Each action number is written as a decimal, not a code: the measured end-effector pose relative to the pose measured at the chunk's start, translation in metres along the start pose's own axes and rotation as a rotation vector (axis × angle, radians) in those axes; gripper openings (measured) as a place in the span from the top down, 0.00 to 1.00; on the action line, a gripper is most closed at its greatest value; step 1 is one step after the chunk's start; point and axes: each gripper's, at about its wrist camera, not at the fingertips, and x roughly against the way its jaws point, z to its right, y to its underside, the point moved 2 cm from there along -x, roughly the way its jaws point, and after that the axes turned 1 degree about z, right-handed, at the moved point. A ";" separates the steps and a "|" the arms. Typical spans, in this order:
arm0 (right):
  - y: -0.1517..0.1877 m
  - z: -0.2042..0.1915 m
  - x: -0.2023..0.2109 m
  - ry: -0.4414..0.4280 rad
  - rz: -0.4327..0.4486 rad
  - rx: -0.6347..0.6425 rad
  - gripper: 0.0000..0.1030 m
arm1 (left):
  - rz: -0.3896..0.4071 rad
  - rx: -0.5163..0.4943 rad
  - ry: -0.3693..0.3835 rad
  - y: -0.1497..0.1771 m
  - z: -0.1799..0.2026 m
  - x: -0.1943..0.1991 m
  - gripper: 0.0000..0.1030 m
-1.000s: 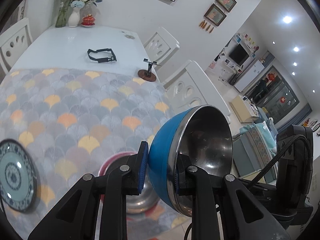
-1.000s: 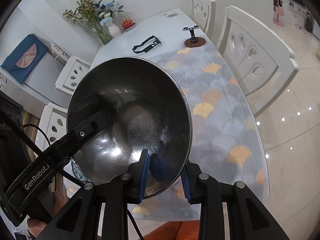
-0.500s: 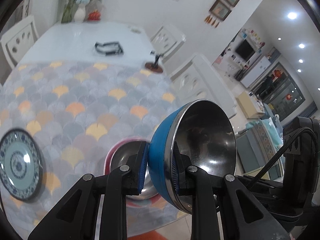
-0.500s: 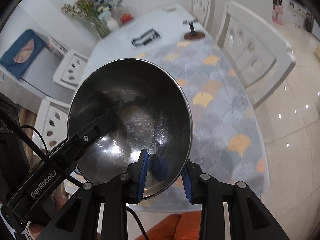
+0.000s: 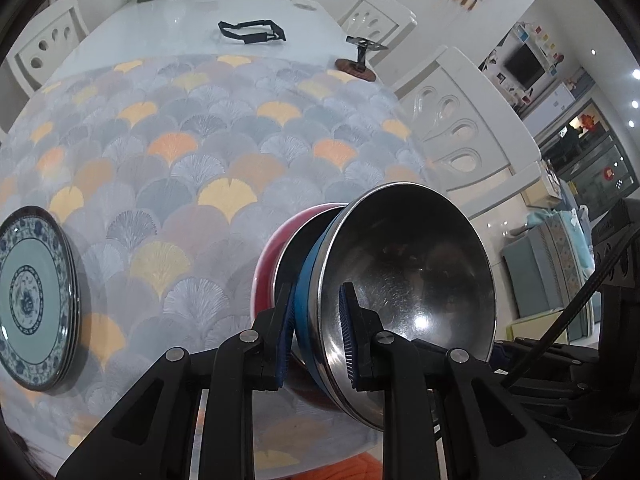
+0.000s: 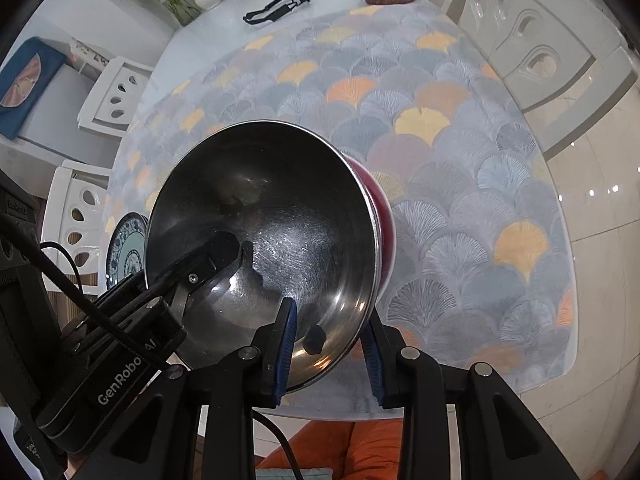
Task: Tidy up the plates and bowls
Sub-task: 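Lower the blue steel bowl into the red steel bowl and open both grippers, then close both grippers on the rim of the nested bowl stack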
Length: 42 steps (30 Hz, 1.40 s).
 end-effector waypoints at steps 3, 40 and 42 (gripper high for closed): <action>-0.001 -0.001 -0.003 -0.006 -0.012 -0.005 0.70 | -0.009 0.005 0.001 -0.001 -0.002 -0.002 0.83; 0.009 -0.023 0.116 -0.001 0.343 0.123 0.21 | 0.164 0.021 0.025 -0.001 -0.011 0.088 0.47; 0.003 -0.011 0.101 -0.028 0.287 0.071 0.21 | 0.151 0.051 0.031 0.002 -0.015 0.083 0.26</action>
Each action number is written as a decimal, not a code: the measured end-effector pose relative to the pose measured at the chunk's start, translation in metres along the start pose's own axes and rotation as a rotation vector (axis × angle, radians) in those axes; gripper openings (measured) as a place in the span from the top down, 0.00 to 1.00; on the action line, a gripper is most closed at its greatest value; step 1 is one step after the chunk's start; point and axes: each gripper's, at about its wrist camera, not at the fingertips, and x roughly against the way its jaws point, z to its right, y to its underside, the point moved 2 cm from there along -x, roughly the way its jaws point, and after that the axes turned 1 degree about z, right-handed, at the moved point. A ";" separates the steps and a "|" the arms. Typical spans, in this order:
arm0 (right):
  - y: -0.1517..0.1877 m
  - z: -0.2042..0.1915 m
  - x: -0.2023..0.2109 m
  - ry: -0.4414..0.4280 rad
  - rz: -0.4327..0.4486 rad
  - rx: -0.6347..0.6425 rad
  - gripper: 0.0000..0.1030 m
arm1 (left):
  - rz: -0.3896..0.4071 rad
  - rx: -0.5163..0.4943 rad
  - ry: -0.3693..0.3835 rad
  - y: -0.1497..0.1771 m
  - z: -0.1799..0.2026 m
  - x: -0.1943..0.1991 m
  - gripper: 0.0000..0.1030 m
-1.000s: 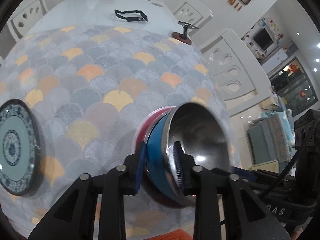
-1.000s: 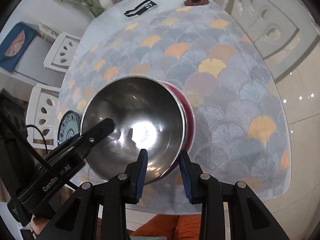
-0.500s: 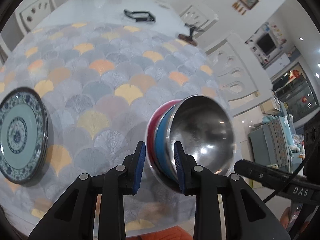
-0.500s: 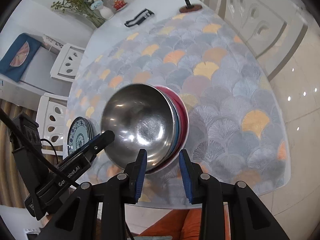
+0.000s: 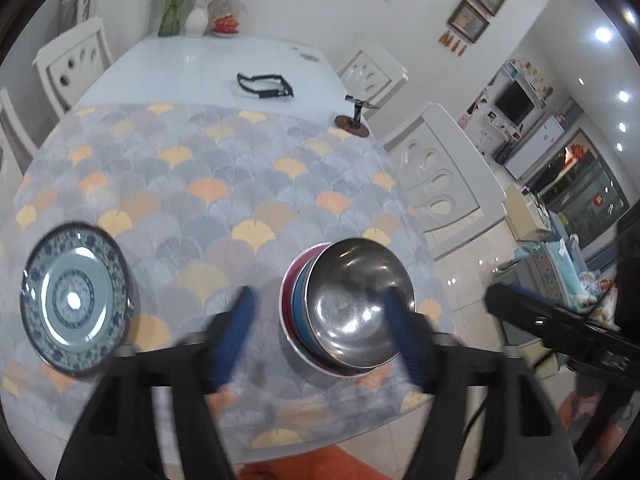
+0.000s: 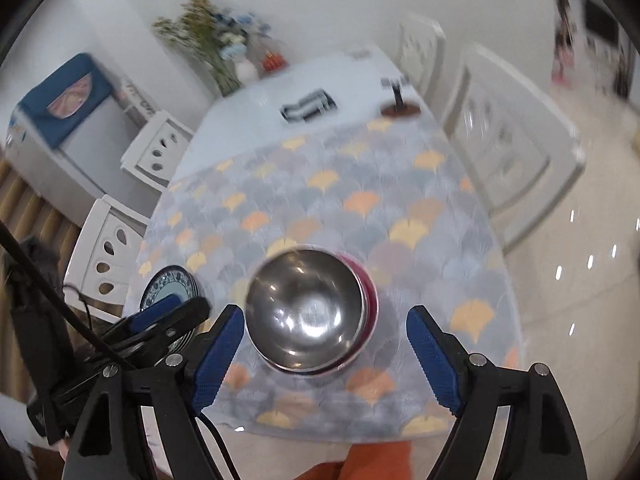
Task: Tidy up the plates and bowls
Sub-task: 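Close both grippers on the rim of the nested bowl stack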
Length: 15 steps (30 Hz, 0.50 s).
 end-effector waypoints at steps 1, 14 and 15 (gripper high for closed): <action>0.000 0.005 -0.005 -0.013 -0.017 -0.017 0.21 | -0.008 0.018 0.004 0.001 -0.002 -0.003 0.26; 0.004 0.052 -0.109 -0.042 -0.255 -0.044 0.21 | -0.166 0.218 -0.026 0.017 -0.032 -0.094 0.43; 0.005 0.052 -0.113 -0.047 -0.267 -0.042 0.21 | -0.170 0.231 -0.021 0.018 -0.034 -0.097 0.43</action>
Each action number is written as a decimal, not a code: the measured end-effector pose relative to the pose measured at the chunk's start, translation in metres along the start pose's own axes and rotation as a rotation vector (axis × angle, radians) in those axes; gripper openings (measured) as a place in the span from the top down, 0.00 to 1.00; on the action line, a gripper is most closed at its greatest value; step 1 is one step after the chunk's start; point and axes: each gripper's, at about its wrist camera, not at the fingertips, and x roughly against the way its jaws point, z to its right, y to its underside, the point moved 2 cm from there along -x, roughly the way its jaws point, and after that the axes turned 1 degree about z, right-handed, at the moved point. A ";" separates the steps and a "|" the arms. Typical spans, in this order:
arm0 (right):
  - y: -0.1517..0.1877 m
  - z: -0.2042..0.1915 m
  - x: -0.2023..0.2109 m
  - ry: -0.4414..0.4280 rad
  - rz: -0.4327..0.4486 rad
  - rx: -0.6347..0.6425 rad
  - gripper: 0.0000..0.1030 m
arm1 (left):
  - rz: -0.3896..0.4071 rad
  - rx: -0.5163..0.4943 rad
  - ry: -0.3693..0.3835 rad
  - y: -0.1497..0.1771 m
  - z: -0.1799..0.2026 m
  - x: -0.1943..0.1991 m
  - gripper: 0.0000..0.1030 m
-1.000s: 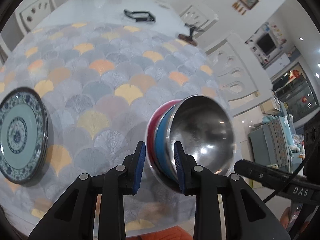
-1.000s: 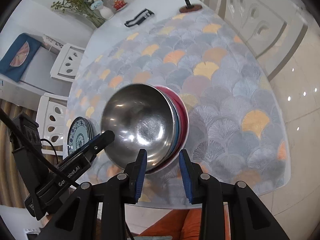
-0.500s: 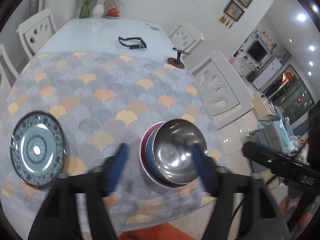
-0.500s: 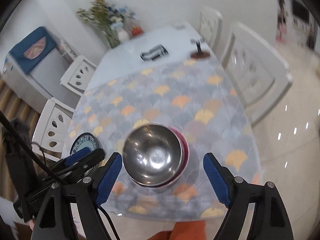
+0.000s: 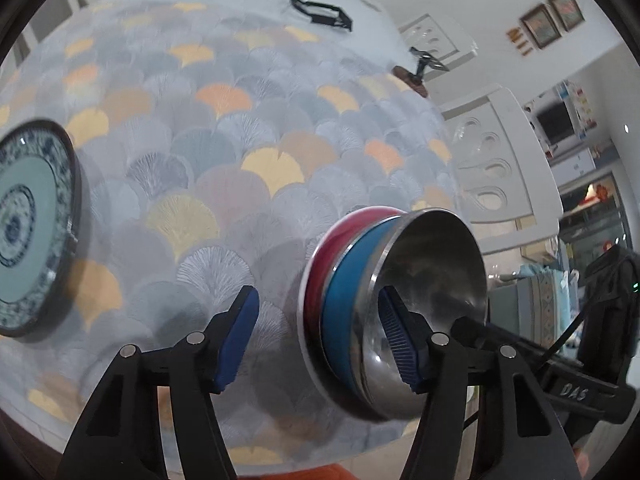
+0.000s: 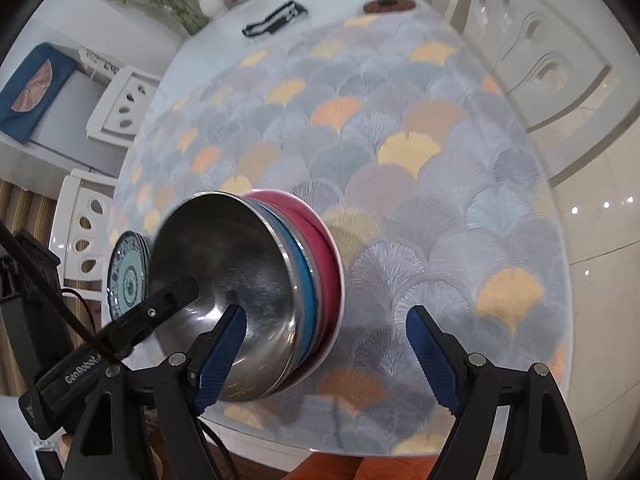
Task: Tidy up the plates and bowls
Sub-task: 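Close both grippers on the rim of the nested bowl stack, then lift the nested bowls with both grippers and carry them over the plate stack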
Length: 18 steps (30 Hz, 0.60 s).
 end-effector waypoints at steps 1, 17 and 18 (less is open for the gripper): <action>-0.002 0.001 -0.006 -0.006 -0.017 0.003 0.21 | -0.006 0.011 0.003 0.000 -0.001 -0.003 0.43; -0.018 0.011 -0.057 -0.179 -0.167 -0.063 0.32 | -0.067 0.091 0.083 -0.001 -0.003 -0.032 0.59; -0.019 0.009 -0.058 -0.191 -0.167 -0.066 0.35 | -0.063 0.080 0.075 -0.001 -0.001 -0.032 0.59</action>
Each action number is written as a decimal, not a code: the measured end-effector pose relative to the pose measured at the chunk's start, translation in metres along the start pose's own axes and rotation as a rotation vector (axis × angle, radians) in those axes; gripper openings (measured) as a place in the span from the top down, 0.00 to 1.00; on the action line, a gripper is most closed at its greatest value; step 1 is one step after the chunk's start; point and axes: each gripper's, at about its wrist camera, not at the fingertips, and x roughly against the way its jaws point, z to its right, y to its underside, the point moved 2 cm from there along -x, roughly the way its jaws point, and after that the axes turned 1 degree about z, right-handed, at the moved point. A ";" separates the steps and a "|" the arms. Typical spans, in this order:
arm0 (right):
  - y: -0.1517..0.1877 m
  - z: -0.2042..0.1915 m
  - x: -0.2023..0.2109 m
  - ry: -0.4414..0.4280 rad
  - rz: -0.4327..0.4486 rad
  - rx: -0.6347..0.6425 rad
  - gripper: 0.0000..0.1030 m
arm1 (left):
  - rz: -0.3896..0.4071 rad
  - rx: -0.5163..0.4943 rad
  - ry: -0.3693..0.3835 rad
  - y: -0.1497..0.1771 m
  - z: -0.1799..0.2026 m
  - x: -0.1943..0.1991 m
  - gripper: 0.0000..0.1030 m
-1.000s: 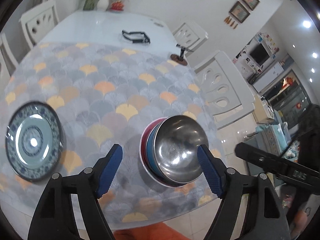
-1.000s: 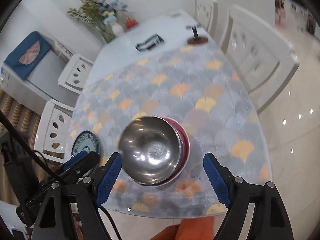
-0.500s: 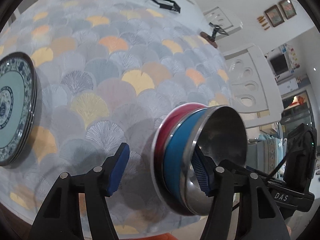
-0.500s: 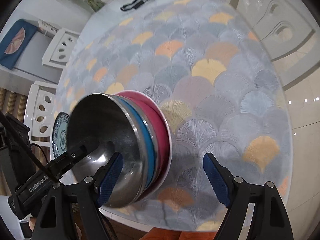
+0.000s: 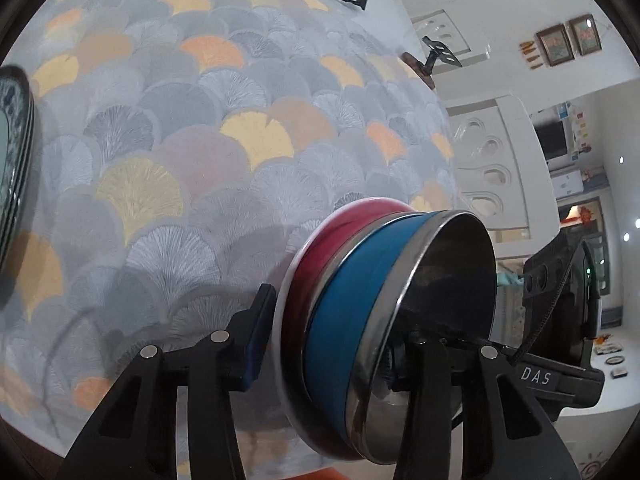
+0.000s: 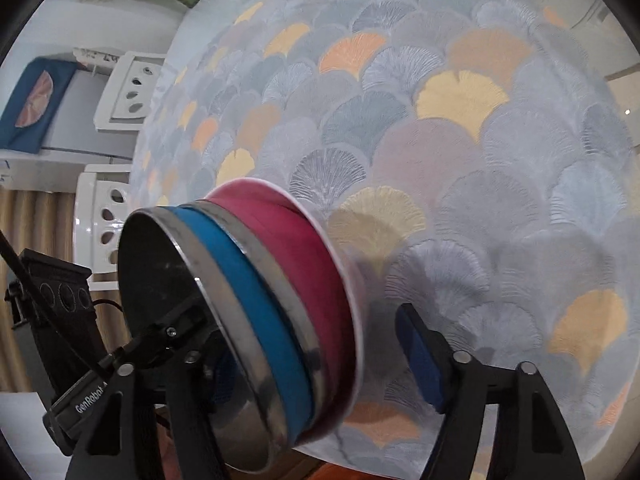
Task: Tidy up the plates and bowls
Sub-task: 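Lift the nested bowls with both grippers and carry them over the plate stack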
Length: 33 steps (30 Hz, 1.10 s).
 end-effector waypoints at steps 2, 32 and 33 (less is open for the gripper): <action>-0.001 -0.002 0.000 -0.021 0.007 0.008 0.40 | 0.004 -0.010 -0.005 0.000 0.002 0.000 0.59; -0.007 -0.129 -0.003 0.029 0.080 0.149 0.44 | 0.217 0.006 -0.050 -0.046 -0.031 0.105 0.61; -0.008 -0.145 -0.002 0.023 0.085 0.161 0.44 | 0.230 0.003 -0.056 -0.049 -0.034 0.116 0.61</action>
